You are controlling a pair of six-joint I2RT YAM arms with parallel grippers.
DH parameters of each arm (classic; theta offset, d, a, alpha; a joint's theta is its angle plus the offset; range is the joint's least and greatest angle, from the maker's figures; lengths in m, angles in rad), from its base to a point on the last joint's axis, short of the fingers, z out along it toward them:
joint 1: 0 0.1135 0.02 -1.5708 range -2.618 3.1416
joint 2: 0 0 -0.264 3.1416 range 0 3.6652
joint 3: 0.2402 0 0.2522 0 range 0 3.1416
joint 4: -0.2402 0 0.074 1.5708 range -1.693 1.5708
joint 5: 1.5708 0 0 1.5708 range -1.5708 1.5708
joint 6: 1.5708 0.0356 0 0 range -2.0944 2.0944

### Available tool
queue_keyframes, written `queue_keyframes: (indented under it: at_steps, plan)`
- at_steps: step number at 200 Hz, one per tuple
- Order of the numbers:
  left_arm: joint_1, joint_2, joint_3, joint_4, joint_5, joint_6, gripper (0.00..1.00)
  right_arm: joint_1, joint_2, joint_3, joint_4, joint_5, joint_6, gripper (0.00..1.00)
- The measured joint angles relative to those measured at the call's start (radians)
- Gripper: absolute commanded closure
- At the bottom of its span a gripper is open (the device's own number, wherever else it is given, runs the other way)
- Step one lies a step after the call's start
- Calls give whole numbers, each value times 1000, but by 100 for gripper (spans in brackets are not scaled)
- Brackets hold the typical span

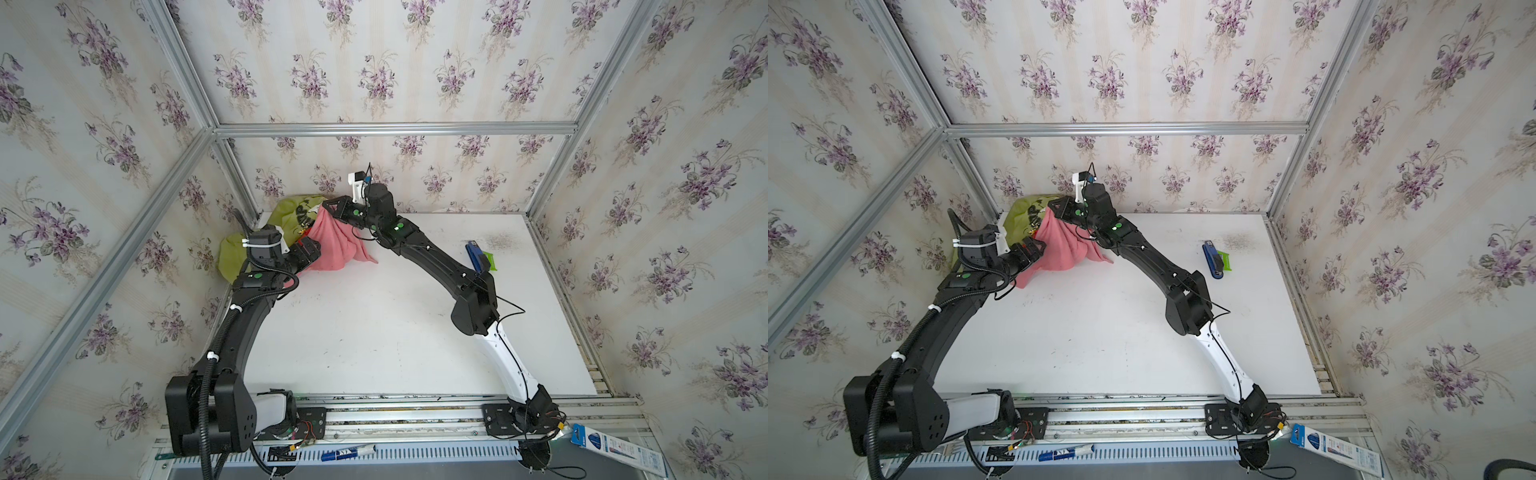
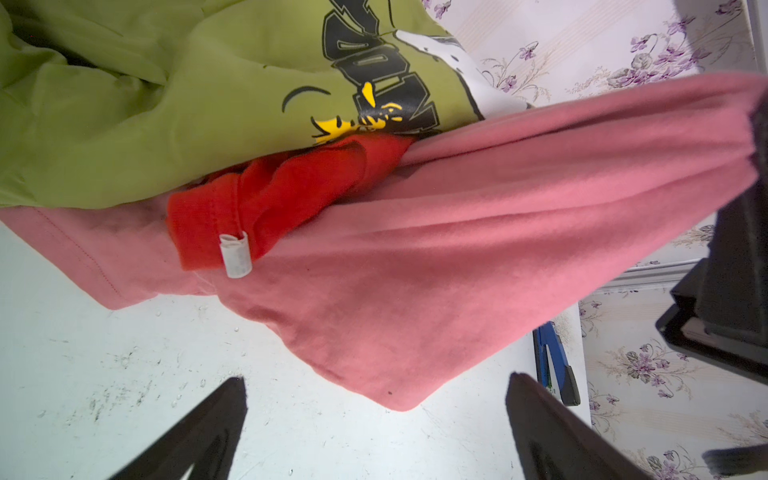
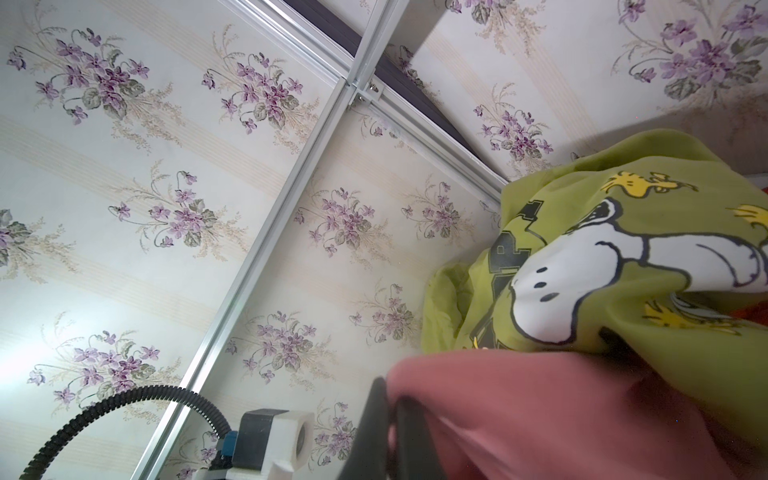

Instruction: Pick out a specific cloth from the pile

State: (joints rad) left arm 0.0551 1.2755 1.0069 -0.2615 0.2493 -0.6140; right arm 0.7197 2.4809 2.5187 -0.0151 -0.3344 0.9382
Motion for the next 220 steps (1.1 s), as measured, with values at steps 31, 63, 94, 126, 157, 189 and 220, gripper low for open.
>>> queue_keyframes:
  at_steps: [31, 63, 94, 126, 157, 189, 220]
  plan:
    - [3, -1, 0, 0, 0, 0, 0, 0, -8, 2, 1, 0, 0, 100]
    - [3, -9, 0, 0, 0, 0, 0, 0, -16, 6, 3, 0, 0, 100]
    - [3, -16, 0, 0, 0, 0, 0, 0, -24, 7, 3, 0, 0, 100]
    - [3, -16, 0, 0, 0, 0, 0, 0, -26, 14, 4, 0, 0, 100]
    - [3, -17, 0, 0, 0, 0, 0, 0, -26, 60, 3, -1, 0, 100]
    - [3, -19, 0, 0, 0, -1, 0, 0, -26, 66, 12, -1, 0, 100]
    - [5, -19, 0, 0, 0, -1, 0, 0, -26, 66, 9, -1, 0, 100]
